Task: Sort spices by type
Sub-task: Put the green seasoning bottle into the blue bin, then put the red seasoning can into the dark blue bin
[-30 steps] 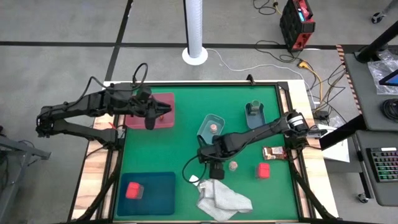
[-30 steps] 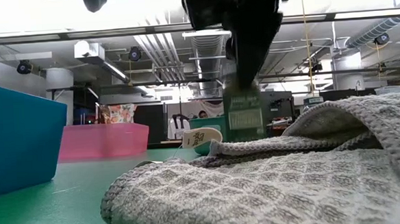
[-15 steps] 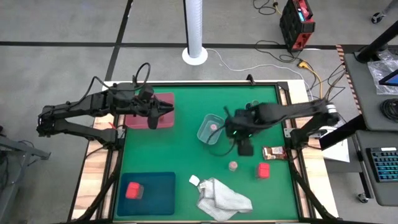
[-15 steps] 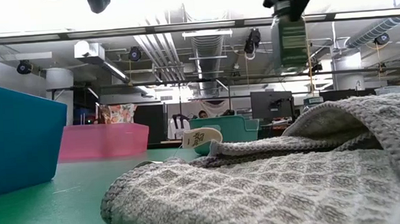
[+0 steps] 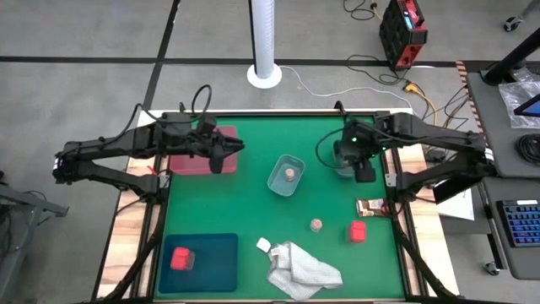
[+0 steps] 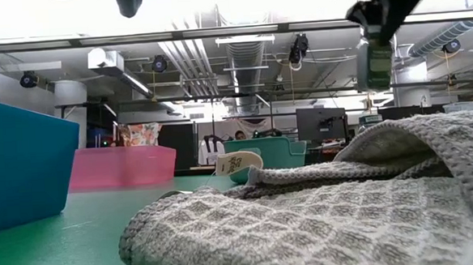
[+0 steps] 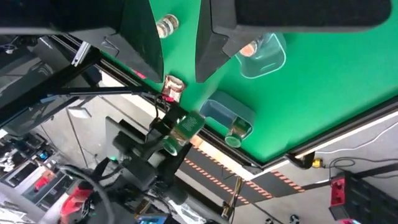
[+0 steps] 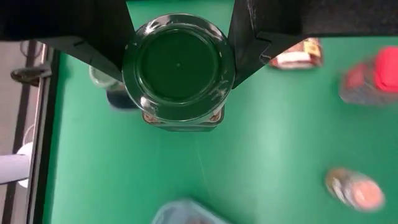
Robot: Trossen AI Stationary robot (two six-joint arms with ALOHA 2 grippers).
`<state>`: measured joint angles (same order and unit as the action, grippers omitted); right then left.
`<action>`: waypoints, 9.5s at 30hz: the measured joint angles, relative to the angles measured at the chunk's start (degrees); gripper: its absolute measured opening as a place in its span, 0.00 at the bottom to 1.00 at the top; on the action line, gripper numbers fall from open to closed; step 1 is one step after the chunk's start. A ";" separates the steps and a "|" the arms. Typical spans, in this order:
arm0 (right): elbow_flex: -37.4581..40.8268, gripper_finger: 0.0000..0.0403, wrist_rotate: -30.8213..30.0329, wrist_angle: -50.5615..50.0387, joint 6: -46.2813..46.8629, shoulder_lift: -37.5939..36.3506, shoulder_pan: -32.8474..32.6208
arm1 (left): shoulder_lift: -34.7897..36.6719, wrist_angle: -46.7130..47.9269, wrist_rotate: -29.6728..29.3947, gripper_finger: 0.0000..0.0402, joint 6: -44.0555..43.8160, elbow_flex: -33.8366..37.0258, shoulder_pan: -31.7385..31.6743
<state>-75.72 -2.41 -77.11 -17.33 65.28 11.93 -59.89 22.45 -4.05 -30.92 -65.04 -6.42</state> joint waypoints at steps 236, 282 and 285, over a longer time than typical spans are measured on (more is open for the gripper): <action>4.57 0.56 4.37 1.27 141.47 12.04 -52.96 | -2.29 -0.50 4.76 0.19 10.48 0.02 -0.11; 3.88 0.50 -7.71 16.23 106.04 10.74 -45.53 | -4.10 -5.51 15.82 0.23 7.48 0.02 1.77; -1.15 0.50 -10.92 16.87 87.86 12.20 -39.76 | -4.10 -9.51 17.09 0.29 7.58 0.02 4.39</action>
<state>-76.86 -13.33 -60.25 70.53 77.48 -27.83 -63.99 12.94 13.04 -23.35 -65.01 -2.02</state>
